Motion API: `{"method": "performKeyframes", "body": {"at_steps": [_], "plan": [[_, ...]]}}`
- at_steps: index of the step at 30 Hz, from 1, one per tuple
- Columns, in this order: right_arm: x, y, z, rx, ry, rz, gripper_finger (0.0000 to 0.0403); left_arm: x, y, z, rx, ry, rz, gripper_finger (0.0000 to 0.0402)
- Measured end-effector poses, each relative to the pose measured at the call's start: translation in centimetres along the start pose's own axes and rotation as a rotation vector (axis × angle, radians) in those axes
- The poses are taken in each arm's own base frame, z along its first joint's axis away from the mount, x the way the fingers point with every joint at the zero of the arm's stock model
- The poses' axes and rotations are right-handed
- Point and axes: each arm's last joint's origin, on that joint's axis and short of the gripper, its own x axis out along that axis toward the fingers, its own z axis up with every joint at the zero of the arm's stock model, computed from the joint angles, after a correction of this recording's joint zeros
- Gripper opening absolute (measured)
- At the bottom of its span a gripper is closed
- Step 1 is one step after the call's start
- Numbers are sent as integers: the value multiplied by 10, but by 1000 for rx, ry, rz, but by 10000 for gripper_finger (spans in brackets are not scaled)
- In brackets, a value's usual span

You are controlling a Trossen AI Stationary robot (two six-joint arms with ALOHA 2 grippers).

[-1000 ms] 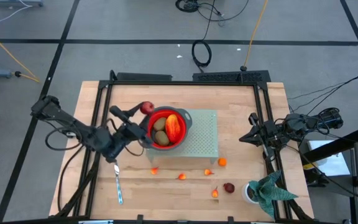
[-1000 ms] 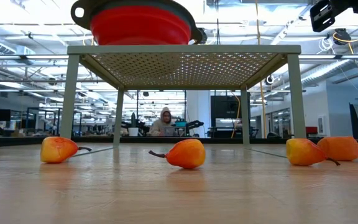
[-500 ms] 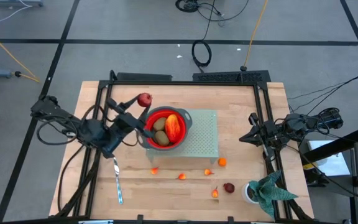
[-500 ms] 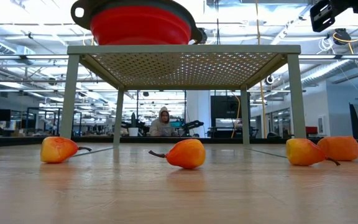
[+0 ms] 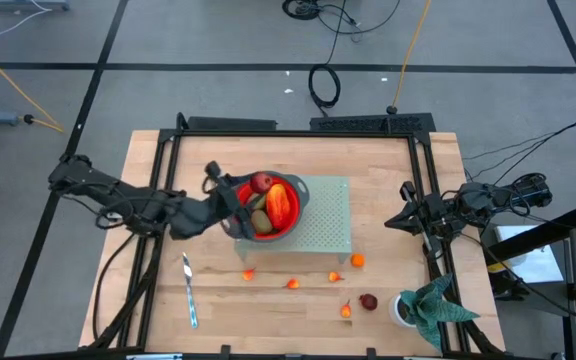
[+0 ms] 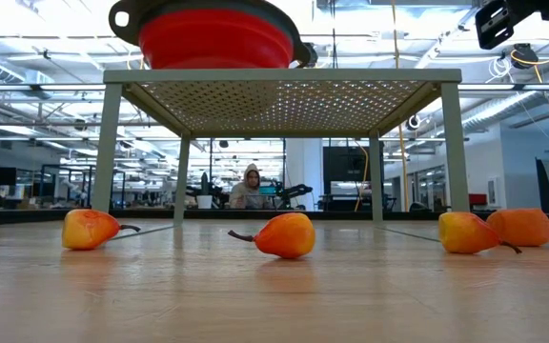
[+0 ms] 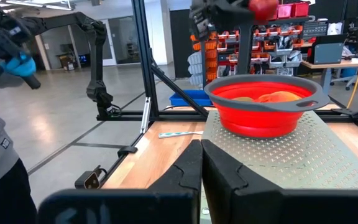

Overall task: Pick & Place Fruit
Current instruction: Put the pomegranate fruit into the strainer

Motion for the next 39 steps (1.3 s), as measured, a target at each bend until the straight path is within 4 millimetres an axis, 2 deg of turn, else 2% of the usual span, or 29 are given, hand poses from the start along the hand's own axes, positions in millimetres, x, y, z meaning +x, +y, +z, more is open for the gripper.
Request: {"method": "performKeyframes", "body": {"at_steps": [8, 16, 23, 28, 34, 39], "plan": [[0, 0, 0, 0, 0, 0, 0, 22, 16, -16, -155, 171, -230, 189], [0, 0, 0, 0, 0, 0, 0, 21, 35, -18, -269, 394, -370, 189], [0, 0, 0, 0, 0, 0, 0, 19, 37, -26, -326, 526, -444, 189], [0, 0, 0, 0, -1, -8, 0, 16, 37, -30, -323, 591, -497, 189], [0, -2, 0, 1, -9, -80, 0, 12, 36, -34, -216, 614, -540, 189], [0, -2, 0, 1, -9, -78, 0, 11, 35, -34, -220, 628, -589, 189]]}}
